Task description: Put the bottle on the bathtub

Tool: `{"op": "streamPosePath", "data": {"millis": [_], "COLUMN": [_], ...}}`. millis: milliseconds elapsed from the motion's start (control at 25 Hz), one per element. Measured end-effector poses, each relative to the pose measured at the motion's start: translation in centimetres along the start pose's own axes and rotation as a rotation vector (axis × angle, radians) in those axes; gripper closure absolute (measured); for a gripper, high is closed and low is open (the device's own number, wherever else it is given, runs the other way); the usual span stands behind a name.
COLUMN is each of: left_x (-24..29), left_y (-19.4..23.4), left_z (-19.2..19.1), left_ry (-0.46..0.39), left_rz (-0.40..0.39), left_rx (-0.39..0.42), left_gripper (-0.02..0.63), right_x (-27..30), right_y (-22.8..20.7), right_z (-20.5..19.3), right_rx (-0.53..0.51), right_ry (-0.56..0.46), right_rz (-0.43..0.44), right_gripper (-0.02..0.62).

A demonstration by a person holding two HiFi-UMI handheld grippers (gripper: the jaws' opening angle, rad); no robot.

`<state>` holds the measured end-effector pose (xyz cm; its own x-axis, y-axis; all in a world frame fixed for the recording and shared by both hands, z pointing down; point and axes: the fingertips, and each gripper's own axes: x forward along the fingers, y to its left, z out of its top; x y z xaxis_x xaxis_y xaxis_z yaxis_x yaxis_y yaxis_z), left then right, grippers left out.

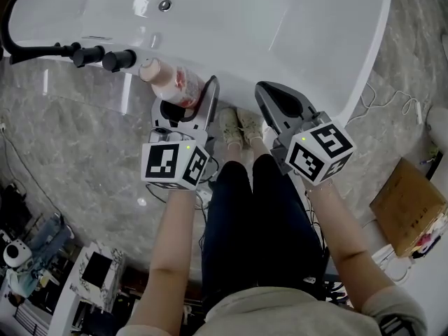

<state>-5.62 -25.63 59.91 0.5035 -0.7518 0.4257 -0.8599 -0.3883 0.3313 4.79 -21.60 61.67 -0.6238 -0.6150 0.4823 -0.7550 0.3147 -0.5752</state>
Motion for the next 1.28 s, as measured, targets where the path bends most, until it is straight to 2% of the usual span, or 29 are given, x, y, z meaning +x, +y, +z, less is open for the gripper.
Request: {"op": "streamPosePath", "data": {"millis": [560,760,1040,1280], "left_x": [3.4,3.2,1.9,1.7], "left_y": [1.0,0.7,0.2,-0.1], "left_z": [0.6,0.0,-0.9,-1.2], "left_ry": [-0.083,-0.101,-0.106,-0.106], "left_rz": [0.024,0.033,0.046,0.057], "left_rx": [0.031,0.066,0.126,0.120], "left_gripper": [0.327,0.327,0.327,0.327], "right_x": [0.1,0.1,0.2,0.2], "right_y": [-1.2,-0.8,-0.1,-0.3], "right_z": [-1.3,-1.6,-1.2,-0.7], "right_rx": [0.040,0.086,0.068,0.059], "right_ry": [-0.009,-0.016,-0.008,-0.015], "right_rz": [0.002,0.023,0.028,0.022], "right_gripper": [0.597,0.597,0.597,0.597]}}
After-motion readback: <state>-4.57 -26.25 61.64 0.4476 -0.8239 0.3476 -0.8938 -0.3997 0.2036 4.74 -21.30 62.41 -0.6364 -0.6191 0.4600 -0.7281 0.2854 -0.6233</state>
